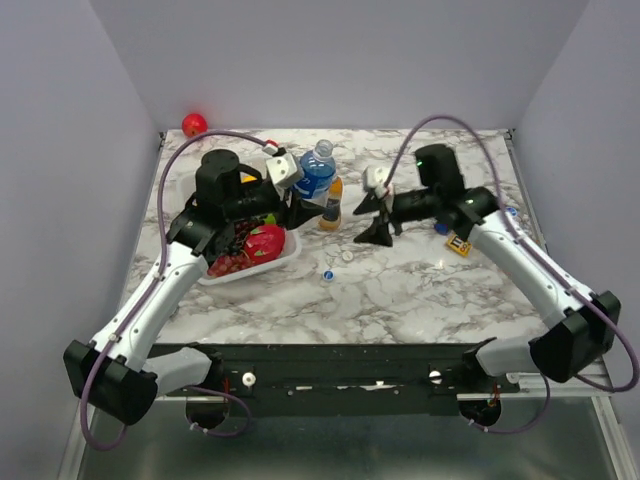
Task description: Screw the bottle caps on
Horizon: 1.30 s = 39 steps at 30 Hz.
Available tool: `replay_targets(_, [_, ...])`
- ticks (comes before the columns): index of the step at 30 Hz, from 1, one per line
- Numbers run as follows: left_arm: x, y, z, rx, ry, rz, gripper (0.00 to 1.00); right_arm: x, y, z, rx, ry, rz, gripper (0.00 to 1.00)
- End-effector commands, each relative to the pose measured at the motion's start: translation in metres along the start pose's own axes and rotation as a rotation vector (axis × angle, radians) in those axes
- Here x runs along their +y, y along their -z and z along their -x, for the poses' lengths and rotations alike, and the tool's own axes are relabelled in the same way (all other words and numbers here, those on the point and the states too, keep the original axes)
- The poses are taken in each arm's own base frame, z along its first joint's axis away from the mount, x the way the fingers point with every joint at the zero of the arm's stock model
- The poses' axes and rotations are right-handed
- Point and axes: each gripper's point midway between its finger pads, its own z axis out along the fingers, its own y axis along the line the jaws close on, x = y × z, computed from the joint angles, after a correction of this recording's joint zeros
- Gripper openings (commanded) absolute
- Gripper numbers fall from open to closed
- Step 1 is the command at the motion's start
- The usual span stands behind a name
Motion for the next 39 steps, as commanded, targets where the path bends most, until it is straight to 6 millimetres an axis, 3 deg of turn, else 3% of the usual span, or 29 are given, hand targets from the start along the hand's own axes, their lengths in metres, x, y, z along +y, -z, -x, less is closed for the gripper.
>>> replay_targets(1, [0.012, 0.024, -0.007, 0.001, 0.104, 0.116, 0.01, 0.04, -0.039, -0.079, 0.207, 0.148, 0.141, 0.65])
replay_targets(2, [0.014, 0.027, -0.005, -0.006, 0.11, 0.131, 0.01, 0.044, -0.05, -0.094, 0.236, 0.144, 0.172, 0.64])
replay_targets(4, [0.023, 0.039, -0.005, -0.023, 0.113, 0.196, 0.01, 0.052, -0.07, -0.104, 0.254, 0.193, 0.22, 0.63])
replay_targets(6, [0.032, 0.049, -0.016, -0.028, 0.144, 0.251, 0.01, 0.061, -0.09, -0.125, 0.302, 0.211, 0.272, 0.63])
replay_targets(8, [0.043, 0.061, -0.021, -0.037, 0.195, 0.303, 0.01, 0.057, -0.102, -0.139, 0.348, 0.26, 0.287, 0.63])
replay_targets(9, [0.042, 0.065, -0.024, -0.04, 0.207, 0.317, 0.02, 0.063, -0.114, -0.155, 0.386, 0.254, 0.32, 0.63])
replay_targets(13, [0.039, 0.076, -0.029, -0.055, 0.225, 0.324, 0.04, 0.056, -0.133, -0.183, 0.465, 0.264, 0.332, 0.62])
replay_targets(15, [0.038, 0.083, -0.032, -0.059, 0.242, 0.341, 0.04, 0.051, -0.138, -0.191, 0.496, 0.263, 0.324, 0.62])
replay_targets(23, [0.036, 0.093, -0.041, -0.073, 0.287, 0.365, 0.04, 0.061, -0.141, -0.229, 0.583, 0.227, 0.408, 0.62])
replay_targets(39, [0.039, 0.091, -0.054, -0.074, 0.338, 0.36, 0.06, 0.064, -0.154, -0.248, 0.611, 0.194, 0.421, 0.6])
